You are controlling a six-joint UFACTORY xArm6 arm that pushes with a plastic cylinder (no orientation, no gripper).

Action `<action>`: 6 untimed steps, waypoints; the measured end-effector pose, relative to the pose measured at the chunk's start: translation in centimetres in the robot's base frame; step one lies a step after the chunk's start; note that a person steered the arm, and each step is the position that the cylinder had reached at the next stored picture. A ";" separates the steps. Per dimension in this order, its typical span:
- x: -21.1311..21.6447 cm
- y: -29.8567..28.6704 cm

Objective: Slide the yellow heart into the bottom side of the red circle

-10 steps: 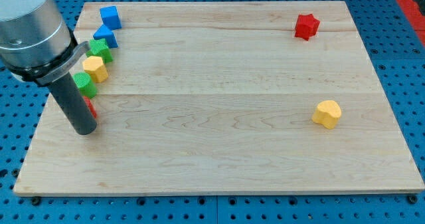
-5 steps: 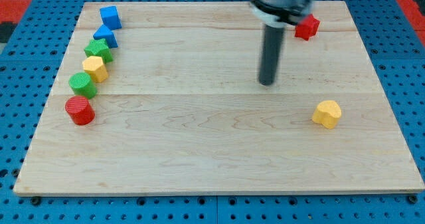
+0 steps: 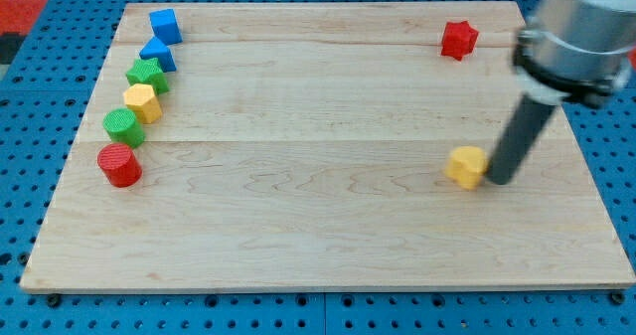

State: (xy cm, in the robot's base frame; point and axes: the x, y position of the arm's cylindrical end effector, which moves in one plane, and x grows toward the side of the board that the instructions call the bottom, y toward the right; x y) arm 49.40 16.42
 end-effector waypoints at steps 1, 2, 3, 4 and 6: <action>-1.8 -10.0; -6.2 -13.2; -9.6 -15.5; -5.6 -23.6; -5.4 -19.5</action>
State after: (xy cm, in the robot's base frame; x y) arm 44.03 -3.13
